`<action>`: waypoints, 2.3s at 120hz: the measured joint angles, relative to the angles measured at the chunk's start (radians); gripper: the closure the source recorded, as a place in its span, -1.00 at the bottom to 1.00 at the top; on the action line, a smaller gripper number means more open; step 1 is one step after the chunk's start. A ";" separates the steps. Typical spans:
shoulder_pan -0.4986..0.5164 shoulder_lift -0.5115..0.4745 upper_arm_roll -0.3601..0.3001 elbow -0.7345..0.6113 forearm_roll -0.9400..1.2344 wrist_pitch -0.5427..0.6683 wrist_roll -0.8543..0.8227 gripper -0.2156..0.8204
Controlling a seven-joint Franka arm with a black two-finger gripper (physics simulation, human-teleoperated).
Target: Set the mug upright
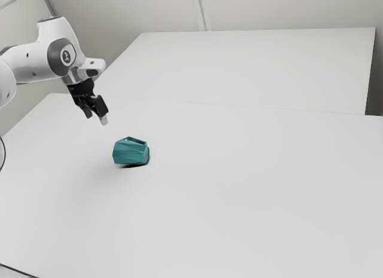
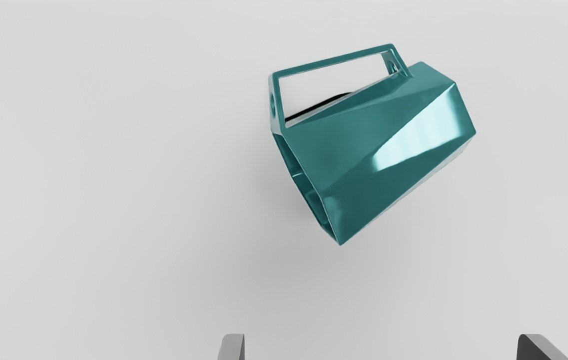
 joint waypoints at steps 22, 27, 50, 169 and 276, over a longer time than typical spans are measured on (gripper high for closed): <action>0.006 -0.007 0.020 0.000 -0.009 0.029 -0.026 -0.58; 0.010 -0.008 0.023 0.001 -0.011 0.032 -0.030 -0.58; 0.093 0.034 0.029 0.009 -0.146 0.043 -0.009 -0.58; 0.135 0.250 0.027 -0.072 -0.747 0.163 0.140 -0.58; 0.147 0.290 0.016 -0.060 -0.913 0.041 0.143 0.47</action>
